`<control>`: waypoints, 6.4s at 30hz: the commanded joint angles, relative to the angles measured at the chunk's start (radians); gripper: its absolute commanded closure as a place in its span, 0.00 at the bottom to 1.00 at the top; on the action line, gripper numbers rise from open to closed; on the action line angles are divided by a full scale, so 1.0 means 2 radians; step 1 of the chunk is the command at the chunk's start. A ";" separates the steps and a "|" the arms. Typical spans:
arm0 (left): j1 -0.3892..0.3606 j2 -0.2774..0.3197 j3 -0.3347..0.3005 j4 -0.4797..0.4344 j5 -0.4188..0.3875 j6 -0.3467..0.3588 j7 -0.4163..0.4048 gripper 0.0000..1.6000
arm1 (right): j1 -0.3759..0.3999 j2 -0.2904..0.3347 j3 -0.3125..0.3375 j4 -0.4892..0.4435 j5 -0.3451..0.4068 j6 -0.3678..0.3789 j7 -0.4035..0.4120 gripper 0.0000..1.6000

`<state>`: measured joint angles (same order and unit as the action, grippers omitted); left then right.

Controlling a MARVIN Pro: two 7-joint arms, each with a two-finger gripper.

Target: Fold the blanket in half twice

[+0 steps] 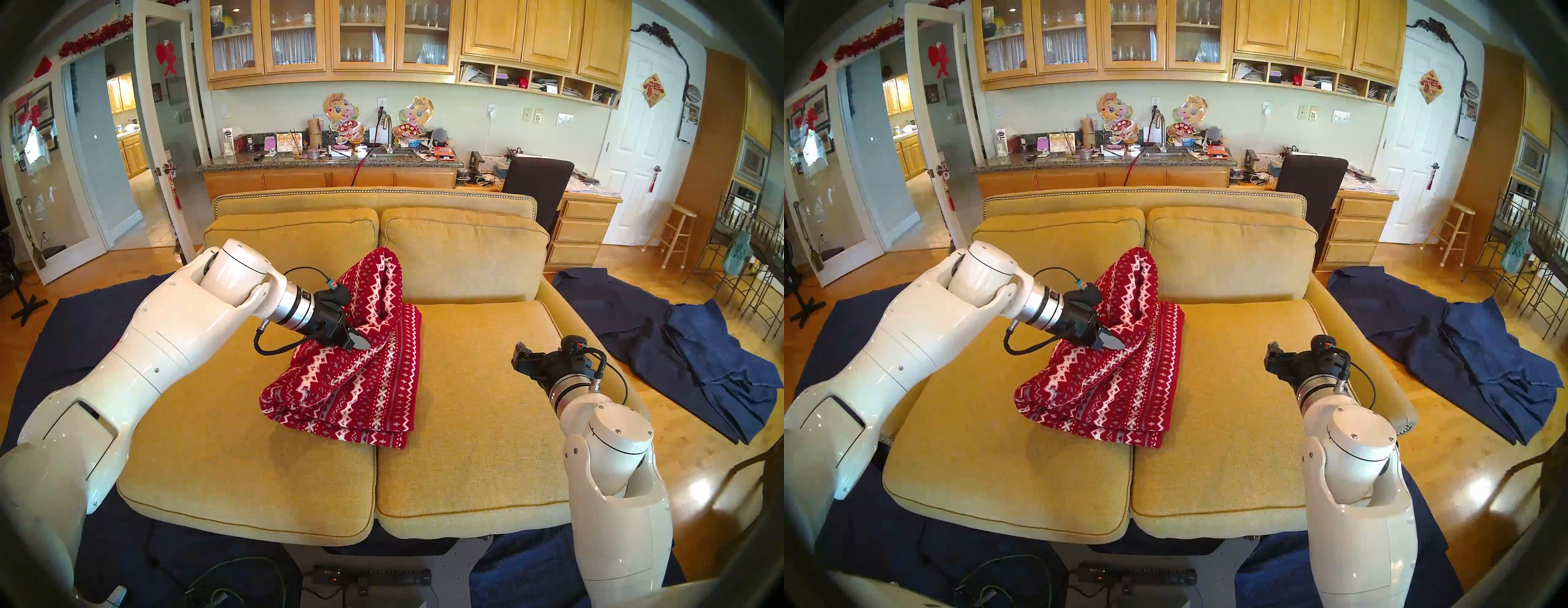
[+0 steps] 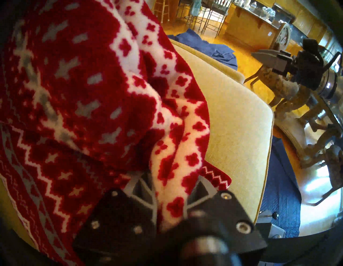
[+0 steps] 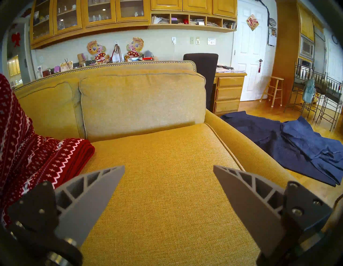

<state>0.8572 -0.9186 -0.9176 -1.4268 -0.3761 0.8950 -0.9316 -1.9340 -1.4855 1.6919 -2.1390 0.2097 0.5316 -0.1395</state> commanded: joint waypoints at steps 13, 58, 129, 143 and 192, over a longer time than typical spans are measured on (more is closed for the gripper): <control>0.035 -0.039 -0.053 -0.082 0.015 0.032 0.166 1.00 | 0.010 0.000 -0.001 -0.022 0.000 -0.005 0.001 0.00; 0.220 -0.218 -0.092 -0.148 -0.034 0.032 0.603 1.00 | 0.008 -0.001 -0.001 -0.029 0.000 -0.004 0.000 0.00; 0.113 -0.214 -0.004 -0.076 -0.451 0.032 0.920 0.00 | 0.007 -0.001 -0.001 -0.031 0.001 -0.003 -0.001 0.00; 0.106 -0.165 0.003 -0.143 -0.548 0.032 0.929 0.00 | 0.007 -0.001 -0.001 -0.030 0.000 -0.003 -0.001 0.00; 0.022 -0.110 -0.042 -0.146 -0.614 0.024 0.884 0.00 | 0.007 -0.001 -0.001 -0.030 0.000 -0.004 0.000 0.00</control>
<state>0.9992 -1.0945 -0.9896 -1.7331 -1.6400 0.9585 0.8610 -1.9358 -1.4861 1.6918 -2.1643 0.2097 0.5321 -0.1402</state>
